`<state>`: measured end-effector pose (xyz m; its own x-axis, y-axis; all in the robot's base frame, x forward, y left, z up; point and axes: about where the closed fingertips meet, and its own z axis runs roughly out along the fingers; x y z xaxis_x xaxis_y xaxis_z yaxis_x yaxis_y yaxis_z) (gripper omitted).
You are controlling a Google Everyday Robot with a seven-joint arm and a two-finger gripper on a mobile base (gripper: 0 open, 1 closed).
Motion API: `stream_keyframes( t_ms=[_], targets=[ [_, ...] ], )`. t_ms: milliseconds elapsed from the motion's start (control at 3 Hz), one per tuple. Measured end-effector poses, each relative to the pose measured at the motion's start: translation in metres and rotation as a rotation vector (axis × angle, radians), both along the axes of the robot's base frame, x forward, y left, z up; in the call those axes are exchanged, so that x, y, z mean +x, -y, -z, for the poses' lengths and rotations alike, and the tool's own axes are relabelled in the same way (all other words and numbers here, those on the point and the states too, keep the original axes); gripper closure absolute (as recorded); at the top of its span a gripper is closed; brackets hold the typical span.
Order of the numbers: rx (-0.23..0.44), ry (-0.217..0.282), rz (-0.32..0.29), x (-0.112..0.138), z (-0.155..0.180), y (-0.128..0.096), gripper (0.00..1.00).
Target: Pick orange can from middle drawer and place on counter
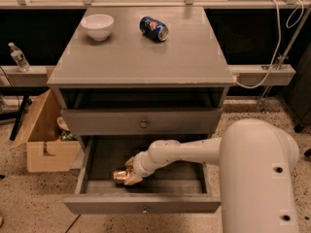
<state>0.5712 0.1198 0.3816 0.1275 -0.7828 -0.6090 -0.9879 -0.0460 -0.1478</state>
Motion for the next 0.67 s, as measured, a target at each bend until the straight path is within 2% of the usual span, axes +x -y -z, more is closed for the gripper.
stream_keyframes(
  t_ms=[333,667],
  targets=[
    [0.071,-0.022,0.02,-0.006,-0.002,0.016,0.66],
    [0.168,0.034,0.04,-0.016,-0.05,0.064,0.95]
  ],
)
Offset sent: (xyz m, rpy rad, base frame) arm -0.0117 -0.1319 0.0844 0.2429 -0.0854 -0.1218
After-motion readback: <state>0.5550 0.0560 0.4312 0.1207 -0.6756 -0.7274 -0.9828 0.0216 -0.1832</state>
